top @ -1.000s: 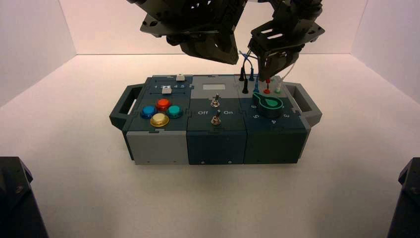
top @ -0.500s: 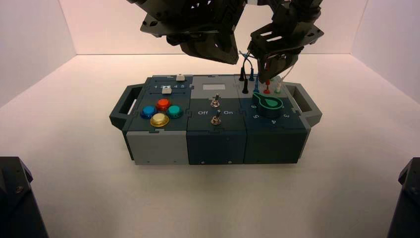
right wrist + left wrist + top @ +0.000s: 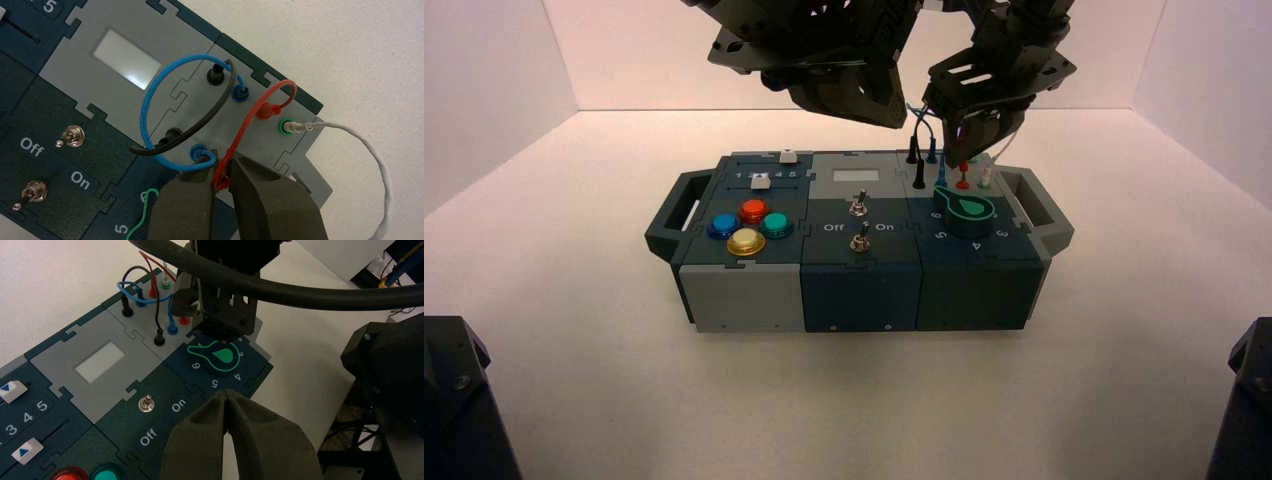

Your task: Insert the red wire.

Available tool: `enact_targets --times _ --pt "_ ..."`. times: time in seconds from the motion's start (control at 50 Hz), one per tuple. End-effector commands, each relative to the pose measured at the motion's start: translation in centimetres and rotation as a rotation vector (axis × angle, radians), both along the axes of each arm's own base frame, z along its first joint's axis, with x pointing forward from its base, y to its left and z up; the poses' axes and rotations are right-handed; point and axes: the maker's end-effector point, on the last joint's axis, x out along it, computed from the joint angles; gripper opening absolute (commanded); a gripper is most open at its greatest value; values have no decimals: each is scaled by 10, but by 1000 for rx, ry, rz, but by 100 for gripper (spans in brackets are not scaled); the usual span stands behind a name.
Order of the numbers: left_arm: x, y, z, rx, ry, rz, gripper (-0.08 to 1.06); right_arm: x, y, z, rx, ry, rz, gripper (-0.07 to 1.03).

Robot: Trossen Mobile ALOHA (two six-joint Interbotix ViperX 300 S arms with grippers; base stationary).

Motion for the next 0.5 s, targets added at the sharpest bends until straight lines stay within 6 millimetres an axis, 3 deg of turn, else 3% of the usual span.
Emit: enact_targets --times 0.02,0.5 --pt "3 -6 13 -37 -22 -4 -3 5 3 5 14 -17 -3 -3" --pt "3 -7 14 -40 -26 -4 -3 7 4 7 12 -29 6 -3"
